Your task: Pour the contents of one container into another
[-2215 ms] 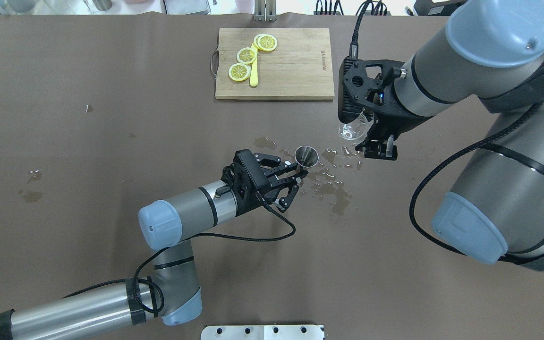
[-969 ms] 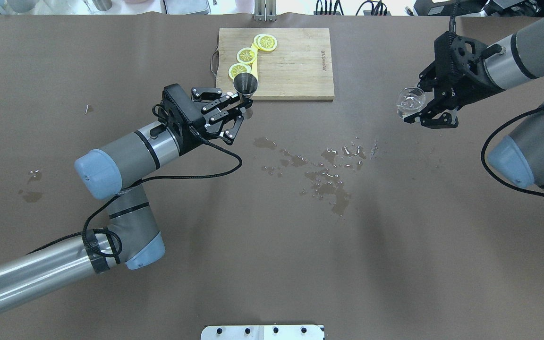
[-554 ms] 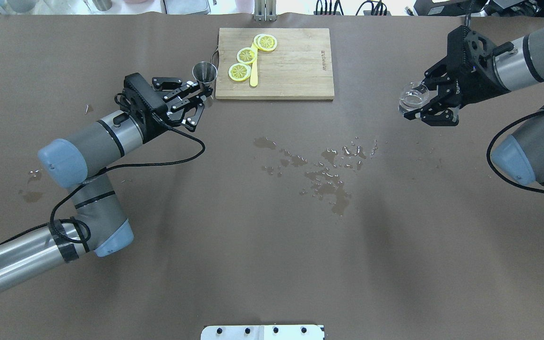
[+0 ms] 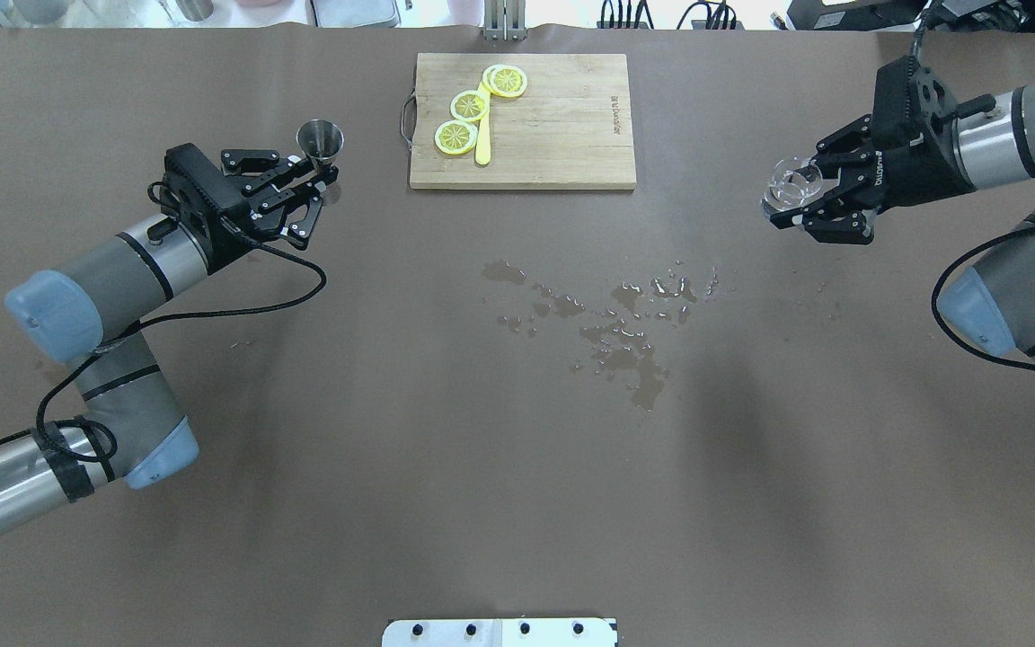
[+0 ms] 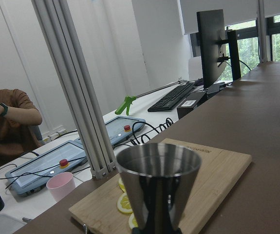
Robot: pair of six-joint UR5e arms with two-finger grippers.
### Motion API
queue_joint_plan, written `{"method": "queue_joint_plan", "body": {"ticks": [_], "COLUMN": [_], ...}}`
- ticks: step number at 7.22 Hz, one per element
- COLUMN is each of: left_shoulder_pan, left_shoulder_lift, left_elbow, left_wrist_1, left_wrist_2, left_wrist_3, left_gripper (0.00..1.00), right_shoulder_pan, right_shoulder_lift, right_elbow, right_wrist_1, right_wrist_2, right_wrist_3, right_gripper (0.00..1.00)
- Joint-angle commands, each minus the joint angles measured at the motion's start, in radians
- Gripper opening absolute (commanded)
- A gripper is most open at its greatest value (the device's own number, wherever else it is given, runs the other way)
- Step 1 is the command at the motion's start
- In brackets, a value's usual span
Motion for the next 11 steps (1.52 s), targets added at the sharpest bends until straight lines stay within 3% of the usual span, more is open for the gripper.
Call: {"method": "queue_joint_plan", "body": {"ticks": [1,3,5,11], "left_shoulder_pan": [-0.004,-0.002,-0.008,0.062], "left_shoulder_lift": [0.000,-0.020,-0.017,-0.062], "left_elbow": [-0.002,0.001,-0.002,-0.003], "left_wrist_1": [0.000,0.061,0.109,0.381], "left_wrist_2": [0.038,0.090,0.124,0.572], "left_wrist_3": [-0.005,-0.025,-0.205,-0.540], "left_gripper": [0.00,0.00,0.00,0.00], "right_shoulder_pan": [0.000,-0.009,-0.049,-0.178], "right_shoulder_lift": [-0.032,0.026,0.098,0.112], "right_elbow": [-0.084,-0.251,-0.391,-0.419], "right_wrist_1": [0.164,0.299,0.388,0.396], "right_wrist_2": [0.005,0.002,-0.006,-0.053], "right_wrist_3": [0.013,0.012,0.012,-0.001], "right_gripper": [0.00,0.00,0.00,0.00]}}
